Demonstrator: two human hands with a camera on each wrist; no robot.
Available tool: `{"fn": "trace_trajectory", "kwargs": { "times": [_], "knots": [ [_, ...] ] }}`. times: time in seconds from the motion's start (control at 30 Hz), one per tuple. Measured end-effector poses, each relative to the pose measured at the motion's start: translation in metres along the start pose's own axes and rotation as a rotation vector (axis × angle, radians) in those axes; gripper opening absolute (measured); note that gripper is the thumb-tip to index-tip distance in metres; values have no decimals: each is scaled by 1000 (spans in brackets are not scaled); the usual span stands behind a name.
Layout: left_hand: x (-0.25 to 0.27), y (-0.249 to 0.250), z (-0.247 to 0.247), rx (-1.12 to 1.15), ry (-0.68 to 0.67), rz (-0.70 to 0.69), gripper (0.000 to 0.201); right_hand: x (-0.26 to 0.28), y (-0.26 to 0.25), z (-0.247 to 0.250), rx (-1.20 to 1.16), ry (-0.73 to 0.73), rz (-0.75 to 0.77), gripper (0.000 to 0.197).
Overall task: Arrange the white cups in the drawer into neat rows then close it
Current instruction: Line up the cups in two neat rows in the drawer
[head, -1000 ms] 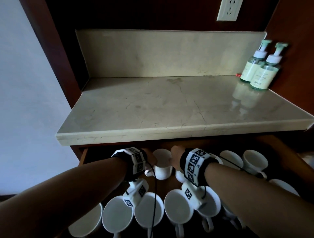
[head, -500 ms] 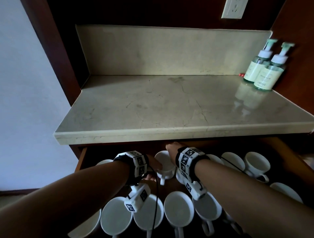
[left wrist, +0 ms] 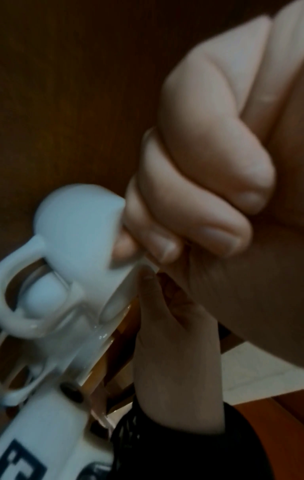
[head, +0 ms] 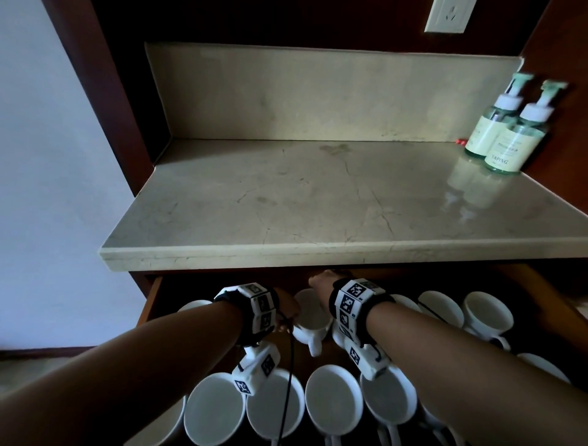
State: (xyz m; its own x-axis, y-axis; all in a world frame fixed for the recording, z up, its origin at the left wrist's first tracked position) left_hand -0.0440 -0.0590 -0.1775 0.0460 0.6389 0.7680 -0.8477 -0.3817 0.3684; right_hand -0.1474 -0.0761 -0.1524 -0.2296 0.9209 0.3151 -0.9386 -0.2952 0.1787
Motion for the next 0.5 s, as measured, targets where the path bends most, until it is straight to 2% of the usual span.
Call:
{"fn": "trace_trajectory", "kwargs": {
  "times": [0.1,0.17,0.23,0.37,0.43,0.5],
  "knots": [
    [11,-1,0,-92,-50,12,50,-2,-1,-1,-1,11,-5,34],
    [12,1,-2,-86,16,-31,50,0,-1,-2,-7,16,-10,32],
    [16,0,1,-142,140,-104,51,1,2,-5,1,39,-23,29],
    [36,-19,38,-650,476,-354,46,8,8,-12,-59,133,-55,33],
    [49,-44,60,-778,577,-366,45,10,9,-14,-47,172,-60,30],
    [55,-71,78,-861,644,-288,41,11,10,-12,-16,179,-54,28]
  ]
}}
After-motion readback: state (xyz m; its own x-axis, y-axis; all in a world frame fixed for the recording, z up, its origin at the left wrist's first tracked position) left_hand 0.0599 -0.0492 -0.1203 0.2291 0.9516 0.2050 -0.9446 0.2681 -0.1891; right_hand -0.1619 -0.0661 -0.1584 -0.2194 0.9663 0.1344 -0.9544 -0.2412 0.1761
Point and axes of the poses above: each hand's wrist, its own x-axis away from the middle knuckle, its own z-axis out of the back of the hand, y = z × x, the point moved 3 cm from there along -x, towards the middle knuckle, and after that the axes turned 14 degrees about y, right-handed, at the moved point
